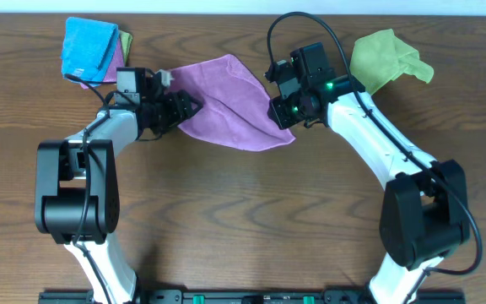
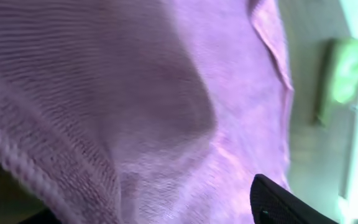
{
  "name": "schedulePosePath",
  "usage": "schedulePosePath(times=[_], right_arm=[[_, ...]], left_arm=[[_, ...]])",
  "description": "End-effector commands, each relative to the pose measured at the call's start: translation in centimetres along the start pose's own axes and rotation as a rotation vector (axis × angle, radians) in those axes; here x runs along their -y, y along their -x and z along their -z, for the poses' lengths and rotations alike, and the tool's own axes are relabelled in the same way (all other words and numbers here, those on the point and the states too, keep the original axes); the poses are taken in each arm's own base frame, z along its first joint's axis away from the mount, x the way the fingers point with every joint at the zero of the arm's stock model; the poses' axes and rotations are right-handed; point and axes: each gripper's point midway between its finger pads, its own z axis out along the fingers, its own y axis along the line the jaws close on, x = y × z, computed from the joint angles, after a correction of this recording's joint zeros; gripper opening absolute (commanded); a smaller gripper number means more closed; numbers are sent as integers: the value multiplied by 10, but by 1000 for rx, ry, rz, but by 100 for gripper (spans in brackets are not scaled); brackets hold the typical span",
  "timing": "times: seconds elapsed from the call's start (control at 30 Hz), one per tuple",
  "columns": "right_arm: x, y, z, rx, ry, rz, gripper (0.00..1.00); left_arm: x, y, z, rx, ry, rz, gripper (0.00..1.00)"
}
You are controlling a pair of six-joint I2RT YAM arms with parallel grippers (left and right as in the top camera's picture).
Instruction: Fold the cloth
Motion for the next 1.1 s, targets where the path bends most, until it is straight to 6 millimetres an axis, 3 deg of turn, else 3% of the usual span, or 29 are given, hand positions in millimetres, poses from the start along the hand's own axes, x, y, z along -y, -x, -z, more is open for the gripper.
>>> schedulePosePath(times=[0.0,0.13,0.33,0.5,0.77,0.93,1.07], right_arm=[[-7,14,14,47,12,34,29],[-7,14,14,47,12,34,29],[-7,14,14,47,13,35,29],[-15,13,13,41,30,44,29],[-47,18,1,56,70,167,27],[-43,37,-24,130,64,181,26],[-37,57,-49,212,54,171,32]], left_arm=[[18,-18,-2,-93,-135,27,68],[35,-23,5,-125,-214,19,65],[69,-8,26,-80,-292,18,67],[84,-2,40,-53,-303,28,66],[66,-7,39,-48,-193,65,66],[60,-11,38,-55,-164,58,67],[61,-15,36,-67,-160,61,67]])
